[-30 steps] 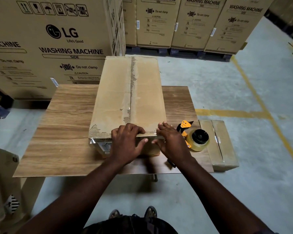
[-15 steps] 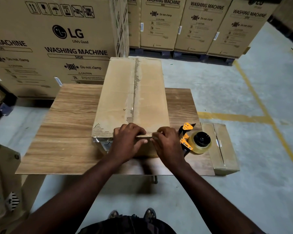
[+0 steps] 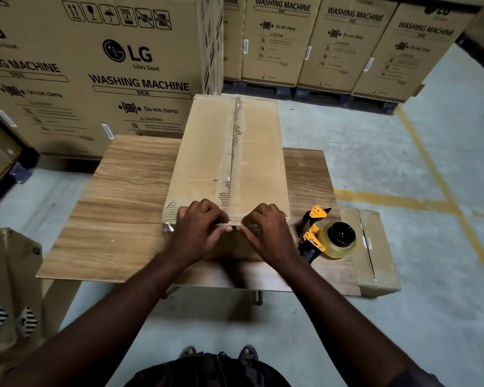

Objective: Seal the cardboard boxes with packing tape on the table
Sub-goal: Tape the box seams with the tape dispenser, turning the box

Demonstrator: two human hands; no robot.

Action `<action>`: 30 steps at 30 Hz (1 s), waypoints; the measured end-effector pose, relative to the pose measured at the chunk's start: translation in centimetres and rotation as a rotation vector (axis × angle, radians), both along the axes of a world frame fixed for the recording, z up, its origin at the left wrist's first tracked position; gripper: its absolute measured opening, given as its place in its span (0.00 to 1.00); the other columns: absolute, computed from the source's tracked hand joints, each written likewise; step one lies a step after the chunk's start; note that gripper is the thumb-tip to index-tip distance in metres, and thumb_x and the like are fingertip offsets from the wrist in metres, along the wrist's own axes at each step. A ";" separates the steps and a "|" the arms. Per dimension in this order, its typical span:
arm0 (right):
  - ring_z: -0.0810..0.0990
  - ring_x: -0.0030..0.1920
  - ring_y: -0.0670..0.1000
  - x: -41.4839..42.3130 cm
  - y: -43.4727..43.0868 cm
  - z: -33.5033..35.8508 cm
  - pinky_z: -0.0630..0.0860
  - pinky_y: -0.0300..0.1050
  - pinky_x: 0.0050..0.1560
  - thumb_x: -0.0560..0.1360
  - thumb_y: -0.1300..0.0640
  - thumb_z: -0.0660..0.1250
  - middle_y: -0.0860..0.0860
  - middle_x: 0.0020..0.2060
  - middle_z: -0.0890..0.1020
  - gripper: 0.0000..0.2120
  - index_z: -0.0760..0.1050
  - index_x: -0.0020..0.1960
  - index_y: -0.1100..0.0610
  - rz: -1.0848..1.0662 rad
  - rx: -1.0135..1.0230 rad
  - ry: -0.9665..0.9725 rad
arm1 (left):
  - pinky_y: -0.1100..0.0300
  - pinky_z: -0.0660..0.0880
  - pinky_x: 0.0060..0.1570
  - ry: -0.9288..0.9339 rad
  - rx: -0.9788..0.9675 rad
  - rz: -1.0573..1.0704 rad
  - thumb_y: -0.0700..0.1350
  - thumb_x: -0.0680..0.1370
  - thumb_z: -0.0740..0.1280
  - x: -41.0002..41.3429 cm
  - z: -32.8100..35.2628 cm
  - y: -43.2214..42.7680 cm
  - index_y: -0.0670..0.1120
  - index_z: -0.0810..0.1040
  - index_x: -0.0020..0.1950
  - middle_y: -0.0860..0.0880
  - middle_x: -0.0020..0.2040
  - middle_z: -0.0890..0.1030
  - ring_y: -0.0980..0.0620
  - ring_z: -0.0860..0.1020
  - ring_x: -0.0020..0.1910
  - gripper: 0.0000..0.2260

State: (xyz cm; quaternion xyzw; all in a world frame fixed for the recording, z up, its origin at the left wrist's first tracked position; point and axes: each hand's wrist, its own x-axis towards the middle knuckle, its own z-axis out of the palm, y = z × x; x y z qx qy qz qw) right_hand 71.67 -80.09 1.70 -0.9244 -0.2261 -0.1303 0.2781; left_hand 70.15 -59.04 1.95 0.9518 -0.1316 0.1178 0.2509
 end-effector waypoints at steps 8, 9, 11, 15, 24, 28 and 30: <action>0.75 0.49 0.56 -0.2 0.4 -0.4 0.70 0.49 0.48 0.66 0.65 0.76 0.50 0.46 0.77 0.14 0.80 0.48 0.53 -0.011 -0.012 0.074 | 0.49 0.65 0.53 0.003 0.060 0.014 0.49 0.70 0.77 -1.5 -0.1 2.7 0.57 0.77 0.59 0.56 0.56 0.76 0.50 0.73 0.56 0.20; 0.75 0.49 0.55 -0.1 1.1 0.0 0.70 0.50 0.47 0.68 0.59 0.77 0.50 0.45 0.78 0.10 0.80 0.47 0.52 -0.003 -0.023 0.078 | 0.51 0.63 0.52 0.005 0.061 0.029 0.54 0.71 0.75 -1.4 0.1 2.8 0.58 0.78 0.58 0.57 0.55 0.76 0.51 0.73 0.56 0.17; 0.75 0.48 0.54 0.1 2.6 0.6 0.70 0.50 0.47 0.72 0.50 0.76 0.49 0.44 0.78 0.08 0.79 0.46 0.51 0.005 -0.032 0.083 | 0.52 0.61 0.50 0.007 0.067 0.060 0.61 0.73 0.68 -1.0 0.5 3.3 0.59 0.79 0.55 0.57 0.54 0.77 0.52 0.72 0.55 0.13; 0.75 0.48 0.55 0.1 3.1 -0.1 0.71 0.51 0.47 0.71 0.52 0.76 0.50 0.45 0.78 0.09 0.78 0.47 0.52 -0.014 -0.010 0.082 | 0.52 0.62 0.51 0.026 0.058 0.062 0.53 0.73 0.75 -0.8 0.0 5.2 0.60 0.78 0.57 0.58 0.54 0.75 0.51 0.72 0.56 0.15; 0.75 0.47 0.55 -0.2 6.7 1.2 0.70 0.51 0.47 0.73 0.47 0.74 0.51 0.44 0.78 0.10 0.76 0.47 0.52 -0.020 -0.107 0.056 | 0.54 0.60 0.49 0.010 0.018 0.054 0.62 0.74 0.66 -0.5 -0.1 6.1 0.59 0.79 0.54 0.59 0.51 0.74 0.53 0.72 0.54 0.13; 0.74 0.48 0.55 -0.5 6.5 0.1 0.70 0.51 0.48 0.72 0.53 0.75 0.51 0.46 0.77 0.10 0.76 0.49 0.52 -0.032 -0.094 0.078 | 0.53 0.60 0.50 0.041 -0.007 0.100 0.50 0.72 0.75 -1.2 -0.3 6.9 0.60 0.79 0.56 0.58 0.53 0.75 0.53 0.71 0.56 0.14; 0.74 0.49 0.57 -0.6 6.1 -0.3 0.71 0.51 0.48 0.68 0.59 0.75 0.51 0.47 0.76 0.13 0.76 0.50 0.52 -0.051 -0.122 0.082 | 0.51 0.63 0.52 0.073 -0.038 0.107 0.46 0.70 0.77 -1.4 -0.4 7.6 0.60 0.79 0.57 0.57 0.53 0.75 0.52 0.71 0.57 0.18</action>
